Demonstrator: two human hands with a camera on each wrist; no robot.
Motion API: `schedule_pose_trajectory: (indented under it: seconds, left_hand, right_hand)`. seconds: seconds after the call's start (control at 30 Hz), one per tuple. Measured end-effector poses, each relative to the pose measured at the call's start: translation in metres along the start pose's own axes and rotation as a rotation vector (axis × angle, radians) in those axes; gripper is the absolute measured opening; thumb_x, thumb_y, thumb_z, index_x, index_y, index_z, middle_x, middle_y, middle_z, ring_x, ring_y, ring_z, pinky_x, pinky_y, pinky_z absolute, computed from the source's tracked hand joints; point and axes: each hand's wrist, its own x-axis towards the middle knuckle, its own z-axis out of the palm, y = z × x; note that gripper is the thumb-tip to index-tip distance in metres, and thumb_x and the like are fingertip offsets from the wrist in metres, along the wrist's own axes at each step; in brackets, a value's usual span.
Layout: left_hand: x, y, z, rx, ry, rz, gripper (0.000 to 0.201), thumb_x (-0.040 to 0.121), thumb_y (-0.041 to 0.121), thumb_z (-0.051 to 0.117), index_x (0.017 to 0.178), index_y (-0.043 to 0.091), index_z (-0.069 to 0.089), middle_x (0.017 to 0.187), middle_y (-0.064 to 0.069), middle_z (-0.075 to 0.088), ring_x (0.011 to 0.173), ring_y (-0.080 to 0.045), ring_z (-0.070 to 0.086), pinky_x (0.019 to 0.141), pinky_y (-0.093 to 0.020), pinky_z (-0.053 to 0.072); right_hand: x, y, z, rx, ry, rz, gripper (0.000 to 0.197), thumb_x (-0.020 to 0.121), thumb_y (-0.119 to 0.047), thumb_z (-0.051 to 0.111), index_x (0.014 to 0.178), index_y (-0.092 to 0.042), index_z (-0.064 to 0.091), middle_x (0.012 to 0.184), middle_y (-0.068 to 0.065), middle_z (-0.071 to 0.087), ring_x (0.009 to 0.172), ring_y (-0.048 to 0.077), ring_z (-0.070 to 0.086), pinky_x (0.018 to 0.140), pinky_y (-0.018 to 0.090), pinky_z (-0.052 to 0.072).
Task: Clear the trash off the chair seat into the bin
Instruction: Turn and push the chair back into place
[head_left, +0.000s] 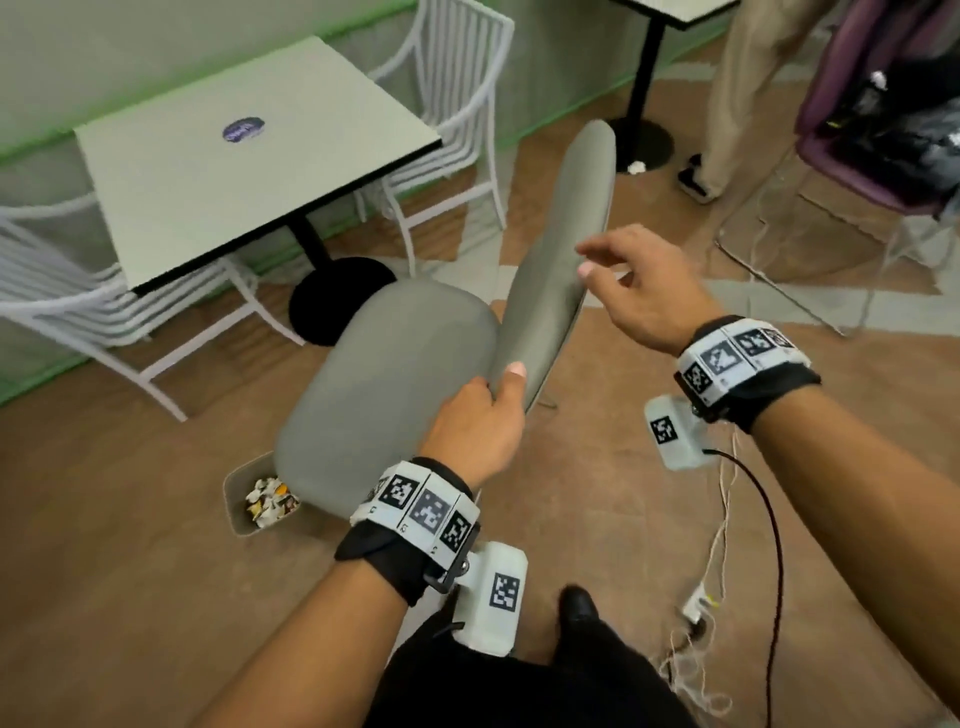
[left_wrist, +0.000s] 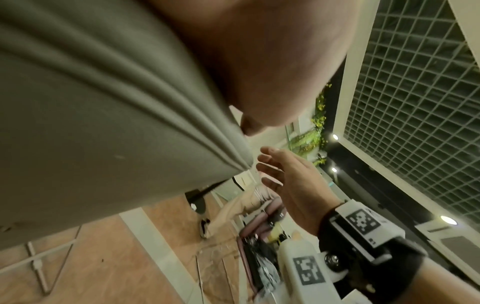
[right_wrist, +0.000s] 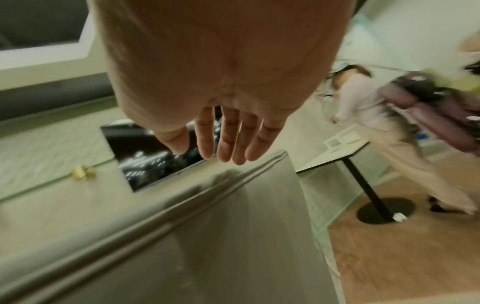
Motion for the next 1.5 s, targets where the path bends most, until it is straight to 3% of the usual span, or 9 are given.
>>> schedule_pose_trajectory:
  seconds: [0.17,0.27,0.43,0.57,0.73,1.03,1.2,1.3,1.5]
  left_hand:
    - [0.0,0.017,0.014,0.119,0.209,-0.123,0.077,0.089,0.073,0.014,0.088,0.013,0.062,0.092,-0.01,0.066,0.086,-0.033,0.061,0.087,-0.046,0.049]
    - [-0.003,0.032,0.022,0.231,0.31,-0.202,0.077,0.093,0.066,0.013,0.093,0.011,0.066,0.096,-0.012,0.068,0.086,-0.033,0.06,0.086,-0.044,0.048]
    - [0.0,0.051,0.033,0.38,0.445,-0.247,0.069,0.097,0.058,0.014,0.091,0.013,0.066,0.095,-0.013,0.069,0.077,-0.033,0.054,0.072,-0.038,0.038]
    - [-0.001,0.045,0.033,0.508,0.524,-0.178,0.066,0.098,0.057,0.016,0.072,0.014,0.06,0.074,-0.009,0.065,0.063,-0.031,0.05,0.064,-0.036,0.037]
    - [0.001,0.039,0.026,0.581,0.522,-0.117,0.067,0.099,0.054,0.016,0.064,0.014,0.058,0.059,-0.004,0.051,0.058,-0.031,0.049,0.061,-0.035,0.035]
    - [-0.012,-0.006,-0.01,0.628,0.489,-0.033,0.067,0.097,0.053,0.014,0.06,0.014,0.053,0.054,-0.004,0.054,0.053,-0.028,0.053,0.059,-0.036,0.045]
    - [-0.024,-0.051,-0.05,0.678,0.489,-0.002,0.055,0.096,0.048,0.022,0.066,0.015,0.056,0.058,-0.001,0.056,0.055,-0.026,0.054,0.057,-0.034,0.045]
    - [-0.032,-0.077,-0.069,0.692,0.533,-0.036,0.048,0.093,0.045,0.028,0.062,0.016,0.052,0.055,-0.001,0.052,0.053,-0.027,0.052,0.055,-0.033,0.042]
    - [-0.047,-0.097,-0.08,0.68,0.649,-0.093,0.04,0.086,0.037,0.037,0.053,0.015,0.042,0.046,0.001,0.045,0.045,-0.026,0.045,0.05,-0.03,0.035]
  right_hand:
    - [0.067,0.021,-0.011,-0.273,-0.258,-0.244,0.048,0.097,-0.054,0.038,0.116,-0.023,0.069,0.111,0.004,0.065,0.104,0.029,0.061,0.093,0.044,0.049]
    - [0.105,0.03,-0.01,-0.476,-0.359,-0.342,0.062,0.091,-0.064,0.025,0.105,-0.025,0.071,0.097,-0.002,0.064,0.099,0.029,0.061,0.092,0.043,0.045]
    - [0.13,0.036,0.01,-0.636,-0.51,-0.444,0.058,0.084,-0.052,0.024,0.083,-0.021,0.073,0.084,0.003,0.069,0.088,0.025,0.061,0.1,0.043,0.035]
    - [0.123,0.037,0.016,-0.569,-0.406,-0.459,0.051,0.085,-0.044,0.027,0.07,-0.019,0.069,0.073,0.003,0.066,0.077,0.024,0.058,0.098,0.039,0.036]
    - [0.123,0.041,0.025,-0.633,-0.398,-0.459,0.049,0.086,-0.041,0.024,0.068,-0.021,0.065,0.079,0.002,0.069,0.079,0.023,0.056,0.097,0.04,0.038]
    - [0.09,0.014,0.031,-0.683,-0.357,-0.456,0.049,0.086,-0.04,0.019,0.058,-0.019,0.053,0.068,-0.002,0.061,0.075,0.022,0.051,0.086,0.04,0.035]
    - [0.045,-0.017,0.041,-0.67,-0.347,-0.432,0.053,0.091,-0.043,0.018,0.064,-0.023,0.058,0.079,-0.001,0.068,0.08,0.025,0.052,0.085,0.043,0.036]
    - [0.023,-0.031,0.048,-0.653,-0.346,-0.432,0.063,0.096,-0.051,0.014,0.073,-0.025,0.066,0.084,-0.001,0.07,0.083,0.024,0.053,0.083,0.041,0.032]
    - [0.009,-0.032,0.049,-0.559,-0.408,-0.529,0.067,0.097,-0.063,0.008,0.081,-0.029,0.064,0.09,-0.008,0.068,0.087,0.021,0.053,0.083,0.04,0.032]
